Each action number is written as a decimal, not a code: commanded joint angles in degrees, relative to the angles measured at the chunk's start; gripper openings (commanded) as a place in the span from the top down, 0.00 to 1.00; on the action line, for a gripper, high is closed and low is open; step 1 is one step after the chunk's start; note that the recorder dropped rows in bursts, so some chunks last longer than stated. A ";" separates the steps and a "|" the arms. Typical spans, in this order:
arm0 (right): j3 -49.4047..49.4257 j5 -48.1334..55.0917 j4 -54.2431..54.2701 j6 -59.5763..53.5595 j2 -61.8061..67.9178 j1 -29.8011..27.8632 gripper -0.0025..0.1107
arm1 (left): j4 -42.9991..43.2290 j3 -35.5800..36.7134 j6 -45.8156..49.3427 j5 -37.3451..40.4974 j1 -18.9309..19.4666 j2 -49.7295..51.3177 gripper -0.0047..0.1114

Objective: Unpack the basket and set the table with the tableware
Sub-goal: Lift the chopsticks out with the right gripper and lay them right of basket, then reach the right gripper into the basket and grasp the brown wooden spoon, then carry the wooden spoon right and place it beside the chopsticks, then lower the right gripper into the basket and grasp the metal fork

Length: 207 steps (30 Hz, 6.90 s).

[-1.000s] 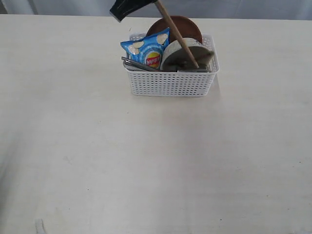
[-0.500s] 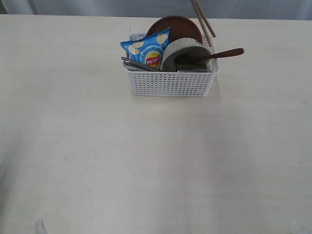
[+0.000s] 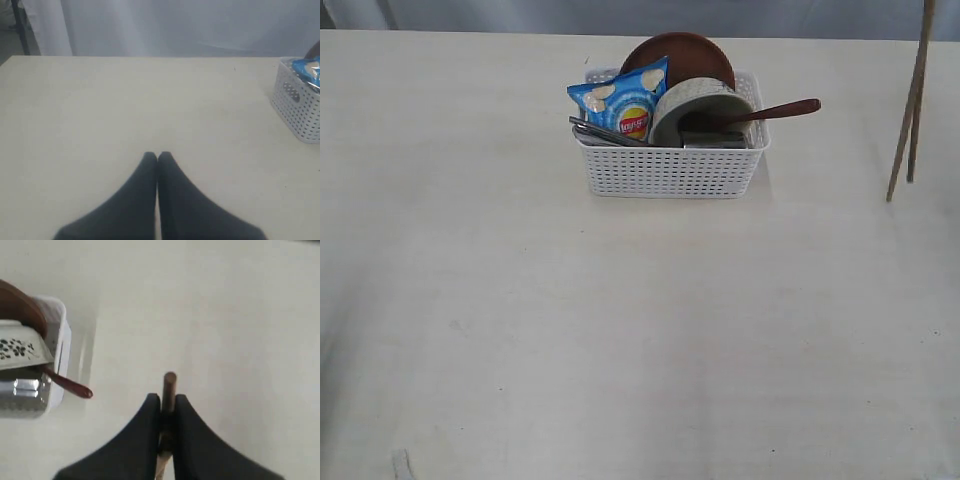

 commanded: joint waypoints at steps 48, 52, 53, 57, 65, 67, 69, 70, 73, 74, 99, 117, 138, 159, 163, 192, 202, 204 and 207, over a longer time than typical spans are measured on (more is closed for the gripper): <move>0.08 -5.68 25.74 -19.88 16.82 -11.88 0.58 | 0.44 0.13 0.22 -0.57 0.17 -0.24 0.96; 0.08 -2.17 31.20 -28.87 13.85 -11.78 0.58 | 0.44 0.13 0.22 -0.57 0.17 -0.24 0.96; 0.08 -0.44 34.30 -33.73 13.49 -11.78 0.58 | 0.44 0.13 0.22 -0.57 0.17 -0.24 0.96; 0.08 1.88 44.19 -46.41 14.55 -11.65 0.50 | 0.44 0.13 0.22 -0.57 0.17 -0.24 0.96; 0.08 0.50 44.23 -53.48 21.50 -11.12 0.50 | 0.44 0.13 0.22 -0.57 0.17 -0.24 0.96; 0.08 0.50 44.47 -53.57 22.72 -11.12 0.50 | 0.44 0.13 0.22 -0.57 0.17 -0.24 0.96; 0.08 0.50 44.47 -53.62 23.20 -11.12 0.50 | 0.44 0.13 0.22 -0.57 0.17 -0.24 0.96; 0.08 0.50 44.47 -53.62 23.33 -11.12 0.50 | 0.44 0.13 0.22 -0.57 0.17 -0.24 0.96; 0.08 0.50 45.16 -53.99 23.30 -11.12 0.50 | 0.44 0.13 0.22 -0.57 0.17 -0.24 0.96; 0.08 0.50 45.59 -54.40 23.30 -11.12 0.50 | 0.44 0.13 0.22 -0.57 0.17 -0.24 0.96; 0.08 5.29 50.06 -54.97 19.23 -10.99 0.98 | 0.44 0.13 0.22 -0.57 0.17 -0.24 0.96; 0.12 6.56 42.21 -44.76 2.33 -10.99 0.98 | 0.44 0.13 0.22 -0.57 0.17 -0.24 0.96; 11.00 -6.28 12.36 -18.52 0.59 -14.78 0.98 | 0.44 0.13 0.22 -0.57 0.17 -0.24 0.96; 31.06 -22.75 5.94 -9.99 0.59 -15.80 0.98 | 0.44 0.13 0.22 -0.57 0.17 -0.24 0.96; 33.79 -23.36 6.35 -9.99 0.59 -15.80 0.98 | 0.44 0.13 0.22 -0.57 0.17 -0.24 0.96; 30.90 -23.40 19.90 -17.96 -2.55 -14.84 0.63 | 0.44 0.13 0.22 -0.57 0.17 -0.24 0.96; 23.49 -26.91 29.65 -50.41 -2.80 10.98 0.63 | 0.44 0.13 0.22 -0.57 0.17 -0.24 0.96; 23.49 -29.88 29.65 -50.29 -2.80 14.62 0.63 | 0.44 0.13 0.22 -0.57 0.17 -0.24 0.96; 20.87 -30.92 29.65 -49.29 -1.31 18.55 0.63 | 0.44 0.13 0.22 -0.57 0.17 -0.24 0.96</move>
